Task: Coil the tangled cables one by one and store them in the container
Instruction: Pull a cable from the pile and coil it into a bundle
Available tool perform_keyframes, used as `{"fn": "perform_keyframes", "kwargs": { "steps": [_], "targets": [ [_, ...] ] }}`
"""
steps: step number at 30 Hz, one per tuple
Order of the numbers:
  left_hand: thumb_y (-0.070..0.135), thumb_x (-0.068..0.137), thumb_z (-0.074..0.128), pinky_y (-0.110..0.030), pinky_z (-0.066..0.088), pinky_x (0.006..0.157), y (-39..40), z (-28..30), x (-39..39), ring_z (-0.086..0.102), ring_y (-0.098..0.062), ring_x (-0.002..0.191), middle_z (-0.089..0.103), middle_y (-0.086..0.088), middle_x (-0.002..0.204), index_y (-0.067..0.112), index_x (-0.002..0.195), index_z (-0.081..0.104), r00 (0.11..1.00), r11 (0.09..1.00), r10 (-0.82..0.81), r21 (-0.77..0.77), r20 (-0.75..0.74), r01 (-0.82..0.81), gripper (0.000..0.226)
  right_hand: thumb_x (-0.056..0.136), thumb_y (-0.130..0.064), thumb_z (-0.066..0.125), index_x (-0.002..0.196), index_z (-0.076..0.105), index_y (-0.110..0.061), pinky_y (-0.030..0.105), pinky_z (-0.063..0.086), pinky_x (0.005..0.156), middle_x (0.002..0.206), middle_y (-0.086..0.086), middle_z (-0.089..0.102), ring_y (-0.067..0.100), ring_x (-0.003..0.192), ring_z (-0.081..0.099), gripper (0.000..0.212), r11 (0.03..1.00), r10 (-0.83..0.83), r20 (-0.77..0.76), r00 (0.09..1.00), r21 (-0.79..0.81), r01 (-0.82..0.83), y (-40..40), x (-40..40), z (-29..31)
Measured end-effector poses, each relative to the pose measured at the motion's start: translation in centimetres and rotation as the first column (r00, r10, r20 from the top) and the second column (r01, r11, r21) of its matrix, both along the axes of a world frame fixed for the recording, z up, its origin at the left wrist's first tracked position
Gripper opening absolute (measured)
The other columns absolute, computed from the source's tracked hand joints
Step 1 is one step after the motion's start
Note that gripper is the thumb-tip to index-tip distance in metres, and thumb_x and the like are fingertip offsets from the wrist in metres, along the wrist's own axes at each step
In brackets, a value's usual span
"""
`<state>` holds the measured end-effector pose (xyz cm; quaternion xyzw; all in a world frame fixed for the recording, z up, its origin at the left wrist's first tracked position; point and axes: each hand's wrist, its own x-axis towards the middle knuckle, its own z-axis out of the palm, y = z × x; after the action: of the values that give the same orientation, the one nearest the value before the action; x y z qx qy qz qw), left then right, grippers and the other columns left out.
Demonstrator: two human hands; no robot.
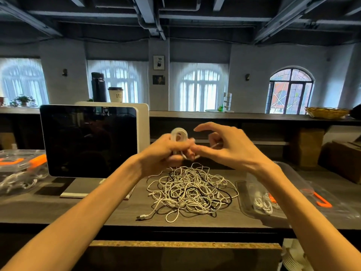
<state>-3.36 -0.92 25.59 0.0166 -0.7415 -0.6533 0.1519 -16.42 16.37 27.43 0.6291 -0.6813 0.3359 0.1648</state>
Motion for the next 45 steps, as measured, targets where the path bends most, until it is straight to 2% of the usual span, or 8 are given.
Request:
{"fn": "perform_keyframes", "kwargs": {
  "steps": [7,12,18,22,27,35,39,45],
  "targets": [
    [0.027,0.102,0.057,-0.020,0.049,0.060,0.6,-0.3,-2.2,0.058,-0.007,0.056,0.068,-0.003,0.069,0.009,0.094,0.064,0.931,0.884,0.362,0.337,-0.051,-0.325,0.021,0.100,-0.036,0.057,0.084,0.075,-0.024,0.030,0.044,0.057,0.069,-0.005,0.069,0.019,0.059,0.058,0.027,0.986,-0.128,-0.458,0.880,0.037,0.163,-1.4,2.5,-2.3],
    [0.031,0.102,0.056,-0.036,0.062,0.073,1.5,0.0,-2.6,0.076,-0.025,0.076,0.052,-0.003,0.052,0.008,0.096,0.059,0.961,0.840,0.253,0.518,-0.116,-0.159,0.024,0.100,-0.027,0.056,0.091,0.071,-0.019,0.036,0.051,0.061,0.084,0.002,0.071,0.026,0.066,0.062,0.020,0.988,-0.114,-0.445,0.888,0.038,0.146,-2.3,3.2,-3.2],
    [0.032,0.104,0.052,-0.025,0.053,0.050,1.2,-0.6,-2.2,0.059,-0.010,0.045,0.053,-0.002,0.053,0.005,0.095,0.064,0.880,0.888,0.450,-0.031,-0.152,-0.459,0.030,0.095,-0.022,0.066,0.104,0.074,-0.019,0.039,0.060,0.066,0.087,0.000,0.075,0.019,0.069,0.068,0.013,0.983,0.031,-0.344,0.938,0.178,0.033,-0.9,2.9,-1.4],
    [0.025,0.104,0.053,-0.021,0.034,0.038,1.2,-1.3,-1.9,0.043,-0.011,0.039,0.050,-0.002,0.050,0.007,0.086,0.057,0.943,0.908,0.310,-0.258,-0.121,-0.331,0.026,0.094,-0.027,0.072,0.100,0.078,-0.024,0.026,0.056,0.069,0.093,-0.008,0.077,0.008,0.076,0.067,0.009,0.997,0.045,-0.297,0.954,0.079,-0.023,0.3,2.7,1.3],
    [0.019,0.106,0.033,-0.022,0.011,0.038,2.6,-0.9,-1.8,0.022,-0.006,0.032,0.032,0.002,0.043,0.013,0.063,0.058,0.998,0.999,-0.006,0.038,0.064,0.004,0.051,0.088,-0.019,0.080,0.099,0.078,-0.024,0.008,0.045,0.064,0.093,-0.015,0.074,-0.007,0.076,0.062,0.013,0.994,0.109,-0.179,0.978,0.050,-0.101,-0.1,1.6,2.4],
    [0.097,0.071,0.034,-0.021,0.013,0.038,3.0,-0.5,-1.4,0.014,-0.008,0.040,0.023,0.003,0.052,0.015,0.069,0.038,0.883,0.888,-0.431,0.258,0.184,0.380,0.082,0.089,-0.030,0.079,0.093,0.074,-0.016,0.021,0.052,0.063,0.092,-0.008,0.071,0.006,0.080,0.067,0.015,0.972,0.210,0.046,0.977,0.098,-0.213,0.0,0.6,3.3],
    [0.045,0.064,0.092,-0.016,0.025,0.040,3.8,-0.6,-0.9,0.036,-0.003,0.039,0.047,0.004,0.059,0.015,0.087,0.054,0.855,0.895,-0.400,-0.061,0.329,0.442,0.054,0.090,-0.029,0.077,0.092,0.076,-0.011,0.015,0.049,0.060,0.075,-0.006,0.073,0.006,0.068,0.069,0.018,0.951,0.234,0.166,0.958,0.164,-0.261,0.1,0.1,3.5],
    [0.016,0.079,0.079,-0.016,0.032,0.042,5.2,-0.2,-0.8,0.037,-0.006,0.048,0.055,0.005,0.068,0.010,0.115,0.061,0.951,0.951,-0.236,-0.156,0.198,0.268,0.040,0.084,-0.049,0.075,0.089,0.076,-0.017,0.052,0.057,0.068,0.081,0.010,0.074,0.040,0.076,0.070,0.032,0.967,0.200,0.286,0.937,0.095,-0.236,-1.0,-0.6,1.9]
  ]
}}
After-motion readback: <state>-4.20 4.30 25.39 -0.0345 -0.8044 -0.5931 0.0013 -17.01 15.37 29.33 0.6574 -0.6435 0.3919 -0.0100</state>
